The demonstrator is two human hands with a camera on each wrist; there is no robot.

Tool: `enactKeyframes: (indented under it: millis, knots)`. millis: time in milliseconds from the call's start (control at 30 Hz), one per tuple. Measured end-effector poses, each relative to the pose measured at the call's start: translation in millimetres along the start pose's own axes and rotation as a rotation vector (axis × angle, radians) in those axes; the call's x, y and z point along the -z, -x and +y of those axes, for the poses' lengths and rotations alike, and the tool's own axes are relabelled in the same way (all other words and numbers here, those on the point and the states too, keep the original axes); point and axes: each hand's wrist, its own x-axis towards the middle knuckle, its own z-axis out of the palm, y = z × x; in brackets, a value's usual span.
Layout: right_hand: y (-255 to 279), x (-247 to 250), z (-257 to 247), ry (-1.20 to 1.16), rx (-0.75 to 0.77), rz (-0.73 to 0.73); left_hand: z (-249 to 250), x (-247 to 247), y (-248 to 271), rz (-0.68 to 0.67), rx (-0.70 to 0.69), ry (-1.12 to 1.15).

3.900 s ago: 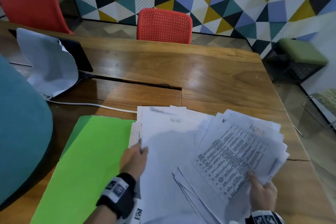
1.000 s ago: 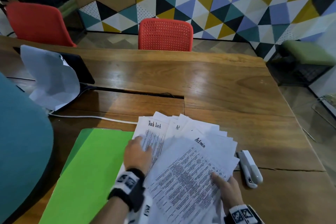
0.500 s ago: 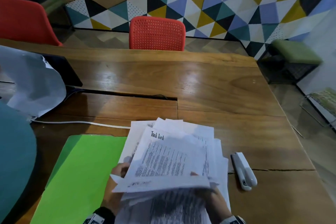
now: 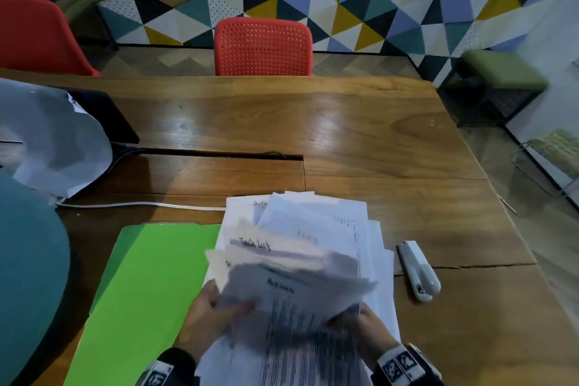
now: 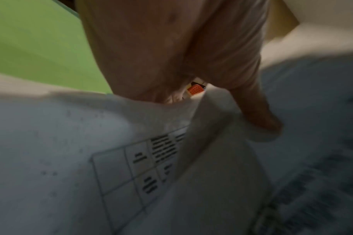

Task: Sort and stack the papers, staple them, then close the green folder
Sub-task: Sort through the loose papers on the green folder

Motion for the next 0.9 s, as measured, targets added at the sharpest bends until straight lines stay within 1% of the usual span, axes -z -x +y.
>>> enactKeyframes:
  millis: [67, 100, 167, 233, 300, 367, 433, 500, 567, 600, 667, 700, 733, 800, 833, 900]
  knots:
    - [4.9, 4.2, 5.1, -0.052, 0.025, 0.052, 10.0, -0.4, 3.1, -0.085, -0.096, -0.04]
    - [8.0, 6.7, 9.5, -0.079, 0.026, 0.065, 5.5, 0.8, 2.5, -0.118, -0.078, -0.045]
    - [7.4, 14.0, 19.7, -0.102, -0.009, 0.084, -8.4, 6.0, 2.5, -0.128, -0.013, -0.089]
    - [4.5, 17.8, 27.1, -0.08, -0.055, 0.156, -24.7, 9.8, 1.5, -0.094, 0.027, -0.224]
    - [1.3, 19.6, 32.8, -0.079, -0.061, 0.269, -25.9, 3.4, 5.2, -0.092, 0.042, -0.266]
    - [-1.3, 20.2, 32.9, -0.129, -0.025, 0.32, -27.2, -5.4, 7.0, -0.048, 0.01, -0.285]
    - [2.1, 19.4, 25.5, -0.165, -0.012, 0.314, -23.7, -14.0, 12.8, 0.002, -0.026, -0.204]
    - [0.7, 24.7, 23.0, -0.145, 0.001, 0.269, -18.4, -20.3, 20.6, 0.006, 0.0, -0.092]
    - [3.1, 27.3, 19.9, -0.075, 0.039, 0.241, -16.1, -22.5, 24.7, 0.024, 0.043, -0.048]
    - [4.1, 27.8, 18.2, 0.009, 0.092, 0.254, -16.7, -22.6, 25.2, 0.046, 0.082, -0.072]
    - [8.5, 27.8, 15.9, 0.187, 0.2, 0.279, -17.8, -20.4, 25.1, 0.112, 0.207, -0.109]
    - [7.8, 30.0, 17.8, 0.208, 0.235, 0.295, -19.4, -18.1, 23.8, 0.136, 0.275, -0.091]
    - [8.2, 32.4, 18.8, 0.187, 0.255, 0.312, -20.7, -15.4, 22.0, 0.139, 0.346, -0.044]
    - [9.8, 36.4, 20.7, 0.077, 0.302, 0.314, -31.3, -7.6, 17.6, 0.13, 0.425, 0.029]
    - [12.3, 36.7, 19.8, 0.005, 0.323, 0.303, -40.5, -2.9, 15.1, 0.116, 0.439, 0.041]
    - [15.4, 38.8, 18.1, -0.119, 0.355, 0.29, -45.4, -3.2, 15.3, 0.103, 0.417, 0.025]
